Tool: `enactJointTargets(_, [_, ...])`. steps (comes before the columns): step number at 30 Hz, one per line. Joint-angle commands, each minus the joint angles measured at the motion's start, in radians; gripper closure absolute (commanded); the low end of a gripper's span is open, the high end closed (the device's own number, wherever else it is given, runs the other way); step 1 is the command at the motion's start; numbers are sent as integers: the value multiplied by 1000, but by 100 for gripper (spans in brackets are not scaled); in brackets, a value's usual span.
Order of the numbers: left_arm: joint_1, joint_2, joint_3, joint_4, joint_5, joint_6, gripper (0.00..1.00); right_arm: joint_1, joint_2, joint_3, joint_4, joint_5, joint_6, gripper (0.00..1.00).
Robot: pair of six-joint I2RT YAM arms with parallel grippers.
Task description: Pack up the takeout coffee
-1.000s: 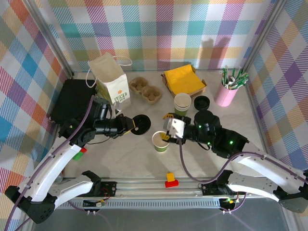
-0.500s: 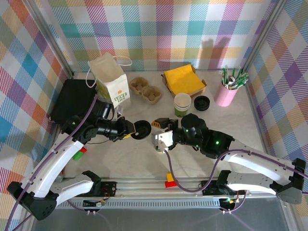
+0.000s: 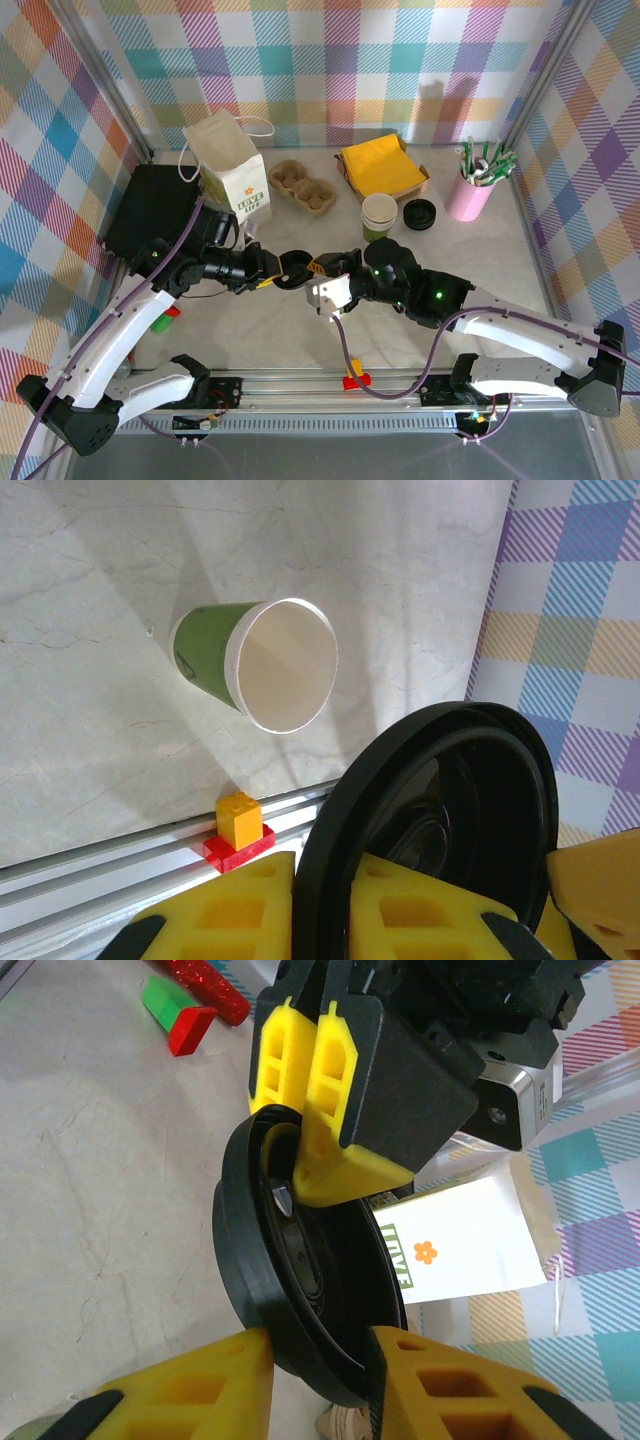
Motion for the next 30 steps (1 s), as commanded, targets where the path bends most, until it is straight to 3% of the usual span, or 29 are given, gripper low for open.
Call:
enactJointTargets(1, [5,1,27,-28,48,-25,84,10,17,39,10,-10,-4,70])
enactJointTargets(13, [5,7,33,-41,51,-19,83,21,55,60,-40,16,-40,71])
enactJointTargets(17, [5,6,34,-42,53,-19,81,25,62,65,-51,32,-45,78])
enactJointTargets(21, [5,-6,46,-29,54,-26,68,25,65,70,-59,50,-12,84])
enactJointTargets(26, [7,-46,94,-23,7,-23,43,25,64,91,-100,61,87,88])
enactJointTargets(30, [10,-83,141,-45,-77,11,35,25,64,116,-147,59,199,89])
